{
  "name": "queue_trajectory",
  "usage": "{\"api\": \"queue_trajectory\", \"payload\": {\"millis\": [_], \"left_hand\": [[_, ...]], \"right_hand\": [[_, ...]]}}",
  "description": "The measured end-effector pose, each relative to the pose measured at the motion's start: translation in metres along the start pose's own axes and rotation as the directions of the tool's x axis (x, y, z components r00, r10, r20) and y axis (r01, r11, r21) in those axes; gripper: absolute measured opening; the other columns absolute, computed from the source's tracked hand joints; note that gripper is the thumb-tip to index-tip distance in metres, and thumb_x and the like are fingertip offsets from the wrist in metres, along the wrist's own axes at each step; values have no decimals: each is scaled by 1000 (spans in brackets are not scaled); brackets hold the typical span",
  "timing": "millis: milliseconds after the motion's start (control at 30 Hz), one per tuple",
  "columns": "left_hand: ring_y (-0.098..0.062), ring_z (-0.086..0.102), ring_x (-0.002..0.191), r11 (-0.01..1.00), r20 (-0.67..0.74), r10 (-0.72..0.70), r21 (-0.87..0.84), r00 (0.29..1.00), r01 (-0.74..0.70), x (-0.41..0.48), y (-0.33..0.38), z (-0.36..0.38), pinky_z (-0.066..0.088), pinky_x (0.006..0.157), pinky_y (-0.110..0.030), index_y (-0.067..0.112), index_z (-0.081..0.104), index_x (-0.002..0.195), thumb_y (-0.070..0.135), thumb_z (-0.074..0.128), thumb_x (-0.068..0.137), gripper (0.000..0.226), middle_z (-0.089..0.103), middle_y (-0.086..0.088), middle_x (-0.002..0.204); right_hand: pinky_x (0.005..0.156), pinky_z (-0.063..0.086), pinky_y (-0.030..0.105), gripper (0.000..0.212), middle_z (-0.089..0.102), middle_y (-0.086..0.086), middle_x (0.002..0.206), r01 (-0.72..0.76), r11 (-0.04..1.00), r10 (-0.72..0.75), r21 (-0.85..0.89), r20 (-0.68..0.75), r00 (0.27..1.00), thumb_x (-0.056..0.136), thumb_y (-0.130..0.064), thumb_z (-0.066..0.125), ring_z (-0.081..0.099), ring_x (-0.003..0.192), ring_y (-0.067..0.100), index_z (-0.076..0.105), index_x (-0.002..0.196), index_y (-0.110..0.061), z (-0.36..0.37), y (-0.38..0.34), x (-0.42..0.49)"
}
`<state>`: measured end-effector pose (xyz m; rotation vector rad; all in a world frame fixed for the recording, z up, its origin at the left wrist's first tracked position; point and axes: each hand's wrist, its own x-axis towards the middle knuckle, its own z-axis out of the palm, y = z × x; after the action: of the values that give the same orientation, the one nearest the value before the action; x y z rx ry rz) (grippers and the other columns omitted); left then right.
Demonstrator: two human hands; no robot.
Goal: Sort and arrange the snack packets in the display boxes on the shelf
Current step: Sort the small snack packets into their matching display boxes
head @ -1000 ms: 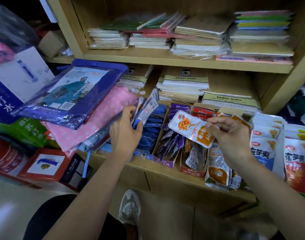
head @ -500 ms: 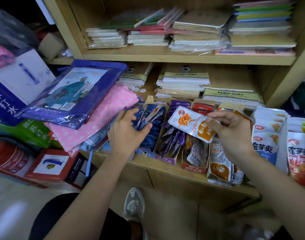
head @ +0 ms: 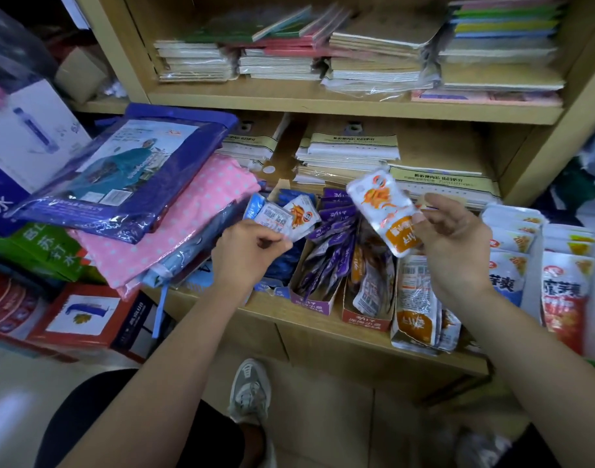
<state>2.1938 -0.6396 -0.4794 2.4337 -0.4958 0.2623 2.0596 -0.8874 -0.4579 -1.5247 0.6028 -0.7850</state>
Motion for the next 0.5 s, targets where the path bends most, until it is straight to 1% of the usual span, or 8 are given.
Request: {"api": "queue_trajectory", "payload": {"millis": [67,133,200,267,300,367,433,500], "left_hand": [[-14,65,87,997,4,80,13,997,-80,-1,-2,0,55,66,-35,33,81,91,50,78,80,21,69,8,93],[-16,63,93,991,8,134,26,991,-134,-2,-3,0,54,78,-38,29,81,98,42,76,83,20,66,5,99],[-18,63,94,987,23,156,24,987,-157,-6,-2,-1,53,84,-38,26,79,104,32,76,85,20,65,3,105],[-20,65,95,985,-26,172,38,985,-171,-11,1,-1,54,81,-36,24,77,107,25,77,83,23,66,2,108],[-22,65,96,982,-60,186,46,981,-184,-14,3,-1,55,81,-37,22,77,107,24,77,83,24,67,1,108],[-25,66,97,977,-84,212,53,974,-208,-18,7,0,54,82,-38,18,77,108,25,75,83,26,67,-2,109],[-27,66,98,977,-73,214,38,974,-212,-20,10,1,54,83,-40,16,75,111,35,68,84,34,67,-2,112],[-28,64,103,976,-89,219,6,972,-219,-23,17,2,53,87,-40,16,74,113,43,62,84,42,66,-1,115]], "right_hand": [[71,59,25,25,71,2,95,114,989,-120,-94,-60,991,93,-10,68,71,87,7,69,118,-14,-7,-3,5],[70,58,23,18,72,2,91,246,942,-273,-228,-93,958,90,-9,68,70,79,4,74,107,-13,-14,-7,5],[66,56,23,15,73,3,91,358,857,-408,-370,-65,911,89,-13,68,68,76,9,75,103,-14,-21,-12,3],[65,55,26,15,71,5,92,452,738,-519,-501,5,855,90,-13,68,66,75,12,76,103,-12,-30,-16,1],[64,54,28,16,70,5,91,491,689,-557,-534,43,829,90,-12,68,65,73,14,76,103,-11,-35,-18,0],[62,53,30,15,70,6,87,543,611,-602,-577,107,791,89,-11,69,63,69,15,76,102,-9,-44,-20,-2],[62,54,30,16,69,5,81,567,553,-607,-611,171,776,87,-7,71,61,64,14,76,101,-9,-50,-18,-7],[65,58,37,19,65,0,70,534,568,-524,-626,225,821,85,-4,73,60,61,14,76,103,-8,-55,-12,-13]]}}
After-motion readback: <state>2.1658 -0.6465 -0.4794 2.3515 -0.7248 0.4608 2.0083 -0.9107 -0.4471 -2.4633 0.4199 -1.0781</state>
